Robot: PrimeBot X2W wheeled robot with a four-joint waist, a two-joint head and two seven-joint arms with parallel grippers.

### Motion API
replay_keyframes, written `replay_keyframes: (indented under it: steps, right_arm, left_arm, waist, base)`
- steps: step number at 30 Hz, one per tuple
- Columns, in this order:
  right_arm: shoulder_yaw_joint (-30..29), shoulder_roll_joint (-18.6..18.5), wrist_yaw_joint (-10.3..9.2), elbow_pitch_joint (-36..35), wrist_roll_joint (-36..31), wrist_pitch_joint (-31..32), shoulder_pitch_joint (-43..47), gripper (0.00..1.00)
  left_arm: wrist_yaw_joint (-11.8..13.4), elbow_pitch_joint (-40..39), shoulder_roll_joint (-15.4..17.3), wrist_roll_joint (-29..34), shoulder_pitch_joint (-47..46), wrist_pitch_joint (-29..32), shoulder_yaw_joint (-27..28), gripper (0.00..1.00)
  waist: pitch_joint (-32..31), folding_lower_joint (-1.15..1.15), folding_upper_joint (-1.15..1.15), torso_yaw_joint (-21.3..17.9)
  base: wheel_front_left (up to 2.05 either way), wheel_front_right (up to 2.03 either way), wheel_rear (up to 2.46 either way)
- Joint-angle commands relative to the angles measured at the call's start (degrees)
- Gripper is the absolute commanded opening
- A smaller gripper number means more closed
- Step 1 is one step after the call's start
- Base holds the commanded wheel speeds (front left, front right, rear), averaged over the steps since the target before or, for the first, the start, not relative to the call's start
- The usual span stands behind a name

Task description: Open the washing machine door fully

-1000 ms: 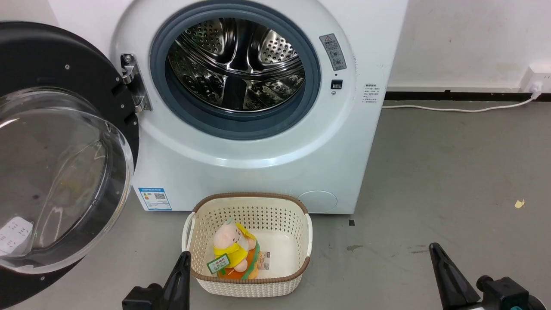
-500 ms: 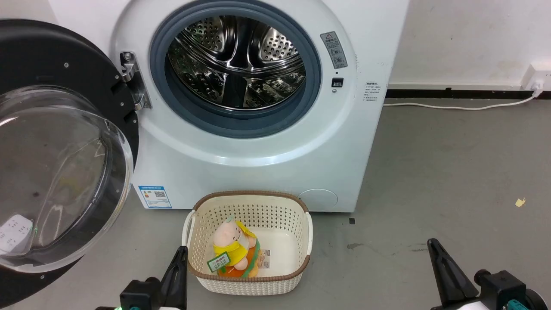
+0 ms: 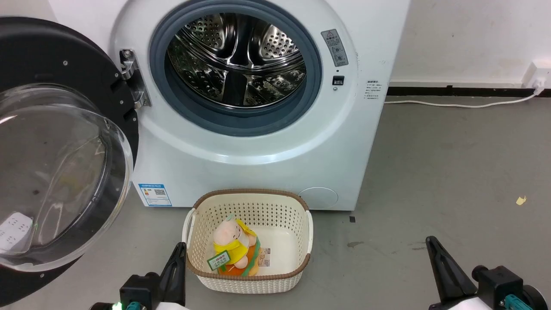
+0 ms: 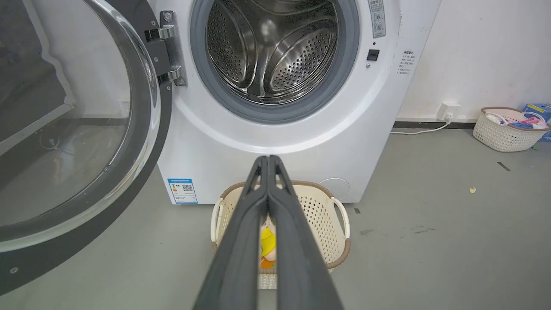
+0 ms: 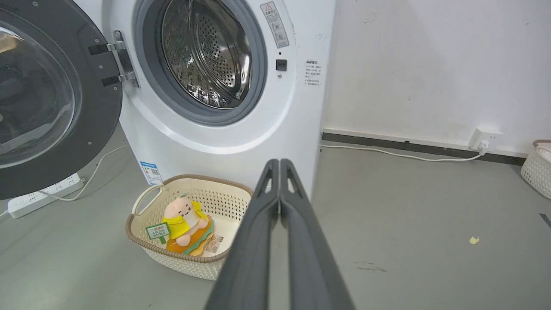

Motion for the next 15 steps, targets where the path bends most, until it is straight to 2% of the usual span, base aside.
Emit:
replay_keyframes:
  steps: [1,15]
  right_arm:
    - [0.1,0.1,0.02,-0.4,-0.4,0.3,-1.0,0.0]
    - [0.3,0.2,0.02,-0.9,-0.8,1.9,-1.7,0.0]
  left_arm:
    - [0.3,-0.4,0.0,0.5,-0.9,0.3,0.2,0.0]
    - [0.6,-1.3,0.0,1.4,-1.5,1.9,0.7,0.0]
  waist:
    - [0.0,0.0,0.0,0.0]
    - [0.4,0.0,0.0,0.1]
  base:
    - [0.0,0.0,0.0]
    - [0.0,0.0,0.0]
